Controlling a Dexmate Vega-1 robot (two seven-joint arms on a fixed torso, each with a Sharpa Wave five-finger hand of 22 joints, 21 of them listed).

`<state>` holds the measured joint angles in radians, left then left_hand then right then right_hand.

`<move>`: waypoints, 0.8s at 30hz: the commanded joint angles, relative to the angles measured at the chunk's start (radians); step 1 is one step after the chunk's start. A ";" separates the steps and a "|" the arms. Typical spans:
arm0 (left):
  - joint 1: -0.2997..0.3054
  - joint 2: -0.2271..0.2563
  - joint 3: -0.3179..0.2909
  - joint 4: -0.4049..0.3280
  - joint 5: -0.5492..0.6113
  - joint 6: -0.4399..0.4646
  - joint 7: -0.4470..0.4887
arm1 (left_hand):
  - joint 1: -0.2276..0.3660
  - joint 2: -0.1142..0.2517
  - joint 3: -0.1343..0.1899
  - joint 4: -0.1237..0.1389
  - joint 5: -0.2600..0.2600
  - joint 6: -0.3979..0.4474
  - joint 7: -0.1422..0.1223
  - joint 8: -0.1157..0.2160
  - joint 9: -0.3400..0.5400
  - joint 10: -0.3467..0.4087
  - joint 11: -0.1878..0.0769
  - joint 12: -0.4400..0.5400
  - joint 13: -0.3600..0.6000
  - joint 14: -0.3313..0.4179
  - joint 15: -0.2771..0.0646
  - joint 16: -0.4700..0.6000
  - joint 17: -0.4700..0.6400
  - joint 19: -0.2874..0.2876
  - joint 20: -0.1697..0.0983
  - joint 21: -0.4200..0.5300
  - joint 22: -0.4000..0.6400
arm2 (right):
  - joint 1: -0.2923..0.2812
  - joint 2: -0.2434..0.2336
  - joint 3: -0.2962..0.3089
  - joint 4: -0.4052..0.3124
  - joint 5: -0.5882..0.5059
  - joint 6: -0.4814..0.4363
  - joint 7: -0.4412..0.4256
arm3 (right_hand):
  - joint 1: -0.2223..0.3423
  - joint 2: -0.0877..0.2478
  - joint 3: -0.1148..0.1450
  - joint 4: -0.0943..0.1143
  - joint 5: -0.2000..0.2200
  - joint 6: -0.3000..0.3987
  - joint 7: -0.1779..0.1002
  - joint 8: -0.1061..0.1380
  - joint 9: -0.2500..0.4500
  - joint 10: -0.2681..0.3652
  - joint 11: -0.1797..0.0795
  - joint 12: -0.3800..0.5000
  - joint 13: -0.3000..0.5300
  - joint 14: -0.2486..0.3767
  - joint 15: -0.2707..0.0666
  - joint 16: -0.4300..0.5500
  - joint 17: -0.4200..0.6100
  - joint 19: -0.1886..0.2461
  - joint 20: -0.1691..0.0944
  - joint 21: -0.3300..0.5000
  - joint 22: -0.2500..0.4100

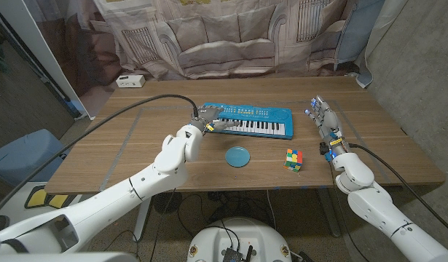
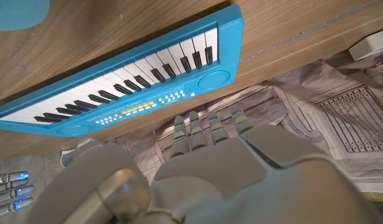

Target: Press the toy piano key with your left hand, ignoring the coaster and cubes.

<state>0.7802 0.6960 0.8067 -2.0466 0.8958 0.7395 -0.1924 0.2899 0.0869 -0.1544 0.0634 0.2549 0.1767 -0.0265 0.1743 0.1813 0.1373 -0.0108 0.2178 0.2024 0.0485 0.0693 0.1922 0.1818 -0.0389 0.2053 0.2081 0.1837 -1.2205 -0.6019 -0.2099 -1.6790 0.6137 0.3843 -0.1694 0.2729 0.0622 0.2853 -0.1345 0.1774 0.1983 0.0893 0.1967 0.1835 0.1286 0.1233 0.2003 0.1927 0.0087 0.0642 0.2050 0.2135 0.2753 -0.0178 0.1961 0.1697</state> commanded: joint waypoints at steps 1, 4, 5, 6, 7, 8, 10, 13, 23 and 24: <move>0.044 0.019 -0.065 -0.042 -0.096 -0.018 0.072 | 0.012 -0.002 -0.008 -0.001 -0.004 0.009 0.008 0.013 0.003 -0.002 0.005 0.002 0.004 0.004 0.004 0.000 0.002 0.009 0.005 0.006 0.002 | -0.002 -0.006 0.003 0.005 0.001 0.008 0.015 | 0.000 0.005 -0.004 -0.002 -0.001 0.002 0.000 -0.003 0.006 0.002 -0.001 0.002 0.004 -0.001 0.004 0.005 0.004 0.009 -0.001 0.000 0.003; 0.050 0.024 -0.075 -0.050 -0.112 -0.014 0.089 | 0.012 -0.002 -0.008 -0.001 -0.004 0.011 0.008 0.014 0.003 0.000 0.004 0.002 0.004 0.003 0.004 0.000 0.002 0.009 0.005 0.006 0.002 | -0.004 -0.009 0.005 0.004 0.001 0.011 0.018 | 0.000 0.005 -0.005 -0.002 -0.001 0.001 0.000 -0.003 0.006 0.001 0.000 0.001 0.004 -0.002 0.004 0.005 0.004 0.009 -0.002 0.000 0.003; 0.054 0.026 -0.080 -0.053 -0.120 -0.015 0.096 | 0.012 -0.002 -0.008 -0.001 -0.004 0.012 0.009 0.015 0.003 0.000 0.005 0.002 0.004 0.003 0.003 0.000 0.002 0.010 0.005 0.006 0.002 | -0.005 -0.011 0.006 0.003 0.001 0.012 0.019 | -0.001 0.005 -0.005 -0.002 -0.001 0.001 0.001 -0.003 0.006 0.002 0.000 0.002 0.004 -0.001 0.004 0.005 0.004 0.010 -0.001 0.000 0.003; 0.059 0.028 -0.088 -0.056 -0.133 -0.020 0.106 | 0.012 -0.002 -0.008 -0.001 -0.005 0.013 0.010 0.015 0.003 0.002 0.004 0.003 0.004 0.003 0.004 0.000 0.002 0.010 0.005 0.006 0.002 | -0.005 -0.011 0.006 0.003 0.002 0.012 0.021 | -0.001 0.004 -0.005 -0.002 -0.001 0.001 0.001 -0.003 0.006 0.001 0.000 0.001 0.004 -0.001 0.004 0.005 0.004 0.010 -0.001 0.000 0.003; 0.064 0.032 -0.096 -0.060 -0.146 -0.026 0.116 | 0.012 -0.002 -0.008 -0.001 -0.005 0.015 0.011 0.016 0.003 0.002 0.005 0.003 0.004 0.004 0.004 0.000 0.002 0.010 0.006 0.006 0.002 | -0.006 -0.012 0.007 0.001 0.002 0.012 0.020 | -0.001 0.004 -0.005 -0.002 -0.001 0.001 0.001 -0.003 0.006 0.001 0.000 0.001 0.004 -0.001 0.004 0.005 0.004 0.010 -0.001 0.000 0.003; 0.070 0.035 -0.106 -0.064 -0.162 -0.032 0.125 | 0.012 -0.002 -0.009 -0.001 -0.005 0.015 0.011 0.016 0.003 0.002 0.004 0.003 0.004 0.004 0.003 0.000 0.002 0.010 0.006 0.006 0.002 | -0.006 -0.014 0.008 0.001 0.000 0.014 0.022 | -0.001 0.004 -0.006 -0.002 -0.001 0.001 0.001 -0.003 0.006 0.001 0.000 0.001 0.004 -0.002 0.004 0.005 0.004 0.010 -0.001 0.000 0.003; 0.083 0.041 -0.128 -0.070 -0.197 -0.049 0.149 | 0.012 -0.002 -0.009 -0.001 -0.005 0.015 0.011 0.016 0.003 0.005 0.005 0.004 0.004 0.004 0.003 0.000 0.002 0.011 0.006 0.006 0.002 | -0.007 -0.014 0.009 -0.002 0.002 0.014 0.022 | -0.001 0.003 -0.006 -0.002 -0.001 0.001 0.001 -0.003 0.006 0.001 0.000 0.001 0.004 -0.002 0.003 0.005 0.004 0.010 -0.001 0.000 0.003; 0.099 0.050 -0.153 -0.079 -0.238 -0.068 0.179 | 0.012 -0.002 -0.009 -0.001 -0.006 0.018 0.012 0.017 0.003 0.005 0.008 0.004 0.004 0.004 0.004 0.000 0.002 0.013 0.005 0.006 0.002 | -0.007 -0.017 0.010 -0.001 0.001 0.016 0.027 | -0.002 0.002 -0.007 -0.002 -0.001 0.000 0.001 -0.003 0.006 0.000 0.000 0.001 0.004 -0.001 0.004 0.005 0.004 0.010 -0.001 0.000 0.003; 0.148 0.079 -0.239 -0.091 -0.393 -0.154 0.267 | 0.012 -0.002 -0.011 -0.001 -0.008 0.024 0.017 0.020 0.002 0.006 0.010 0.005 0.003 0.006 0.003 0.001 0.002 0.025 0.004 0.010 0.003 | -0.008 -0.025 0.015 -0.004 0.001 0.016 0.034 | -0.003 0.000 -0.009 -0.002 -0.001 0.001 0.002 -0.003 0.006 0.002 0.001 0.002 0.004 0.000 0.002 0.006 0.004 0.011 -0.003 0.000 0.002; 0.154 0.082 -0.252 -0.089 -0.418 -0.172 0.276 | 0.012 -0.002 -0.011 0.000 -0.008 0.025 0.019 0.020 0.002 0.007 0.010 0.005 0.003 0.009 0.002 0.002 0.002 0.026 0.004 0.010 0.003 | -0.007 -0.026 0.015 -0.003 0.002 0.014 0.036 | -0.003 0.000 -0.009 -0.002 -0.001 0.000 0.002 -0.003 0.006 0.002 0.000 0.002 0.004 0.000 0.003 0.006 0.004 0.011 -0.002 0.000 0.002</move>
<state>0.8786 0.7501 0.6524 -2.1239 0.6516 0.6651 -0.0107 0.2899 0.0869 -0.1543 0.0634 0.2476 0.1933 -0.0101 0.1896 0.1813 0.1412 -0.0070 0.2179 0.2022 0.0483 0.0693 0.1923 0.1818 -0.0205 0.2044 0.2081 0.1837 -1.2275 -0.6189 -0.1998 -1.6786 0.6139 0.4004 -0.1433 0.2729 0.0622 0.2802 -0.1377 0.1774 0.1983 0.0893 0.1967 0.1836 0.1286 0.1233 0.2003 0.1927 0.0087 0.0641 0.2050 0.2164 0.2753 -0.0178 0.1961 0.1697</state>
